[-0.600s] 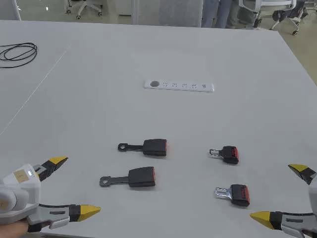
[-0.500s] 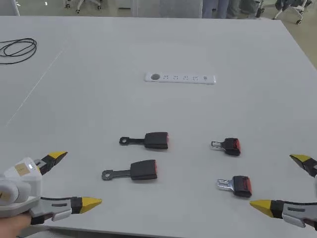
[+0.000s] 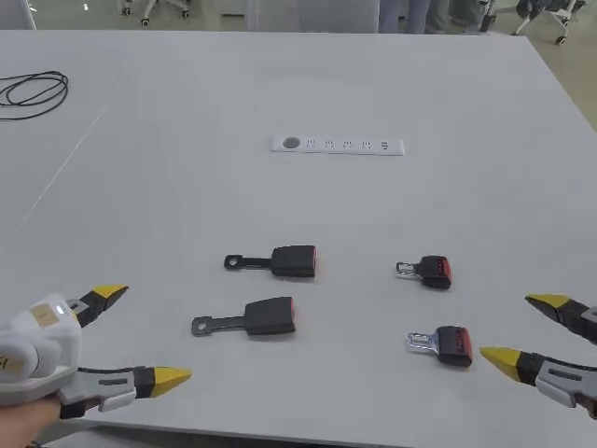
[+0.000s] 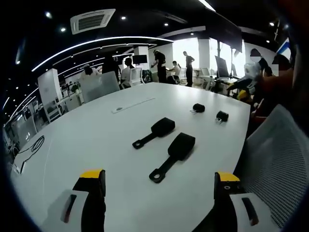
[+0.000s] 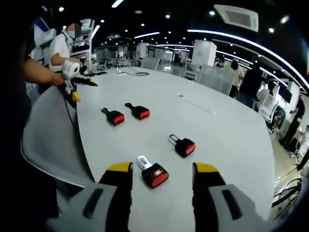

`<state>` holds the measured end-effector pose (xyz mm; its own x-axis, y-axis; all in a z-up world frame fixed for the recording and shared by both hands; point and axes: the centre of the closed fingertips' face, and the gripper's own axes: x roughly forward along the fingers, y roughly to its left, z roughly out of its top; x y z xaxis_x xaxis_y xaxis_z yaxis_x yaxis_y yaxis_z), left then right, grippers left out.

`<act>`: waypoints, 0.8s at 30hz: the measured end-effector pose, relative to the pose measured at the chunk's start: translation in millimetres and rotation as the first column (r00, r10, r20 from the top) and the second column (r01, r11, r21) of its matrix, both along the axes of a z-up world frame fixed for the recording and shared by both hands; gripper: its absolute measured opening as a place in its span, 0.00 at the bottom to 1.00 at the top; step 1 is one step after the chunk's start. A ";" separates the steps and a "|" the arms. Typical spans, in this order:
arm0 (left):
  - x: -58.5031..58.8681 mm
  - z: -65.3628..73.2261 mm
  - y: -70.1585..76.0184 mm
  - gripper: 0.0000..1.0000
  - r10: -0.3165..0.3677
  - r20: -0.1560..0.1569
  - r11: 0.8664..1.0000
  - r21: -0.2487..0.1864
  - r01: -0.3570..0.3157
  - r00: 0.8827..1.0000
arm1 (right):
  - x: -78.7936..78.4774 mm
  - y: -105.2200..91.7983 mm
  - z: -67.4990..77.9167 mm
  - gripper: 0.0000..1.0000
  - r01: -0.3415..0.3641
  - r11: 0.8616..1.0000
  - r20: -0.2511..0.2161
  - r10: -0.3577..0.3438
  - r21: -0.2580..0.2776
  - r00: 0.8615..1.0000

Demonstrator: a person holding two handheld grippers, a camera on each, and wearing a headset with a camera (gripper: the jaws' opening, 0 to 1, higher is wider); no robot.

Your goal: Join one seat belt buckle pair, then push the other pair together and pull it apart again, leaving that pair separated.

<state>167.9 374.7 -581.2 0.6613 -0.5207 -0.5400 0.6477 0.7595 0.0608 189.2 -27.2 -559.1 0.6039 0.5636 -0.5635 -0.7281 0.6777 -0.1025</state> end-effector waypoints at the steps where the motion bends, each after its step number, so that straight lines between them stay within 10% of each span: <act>1: -0.2 0.5 0.1 0.93 -0.001 0.003 1.000 0.003 0.001 1.000 | 0.5 -0.4 0.3 0.45 0.004 1.000 0.005 -0.004 -0.002 1.000; 24: -6.6 -3.2 -6.8 0.97 -0.046 0.019 0.997 0.062 0.045 0.999 | -2.6 -2.1 -6.8 0.83 0.019 1.000 -0.005 -0.020 -0.022 1.000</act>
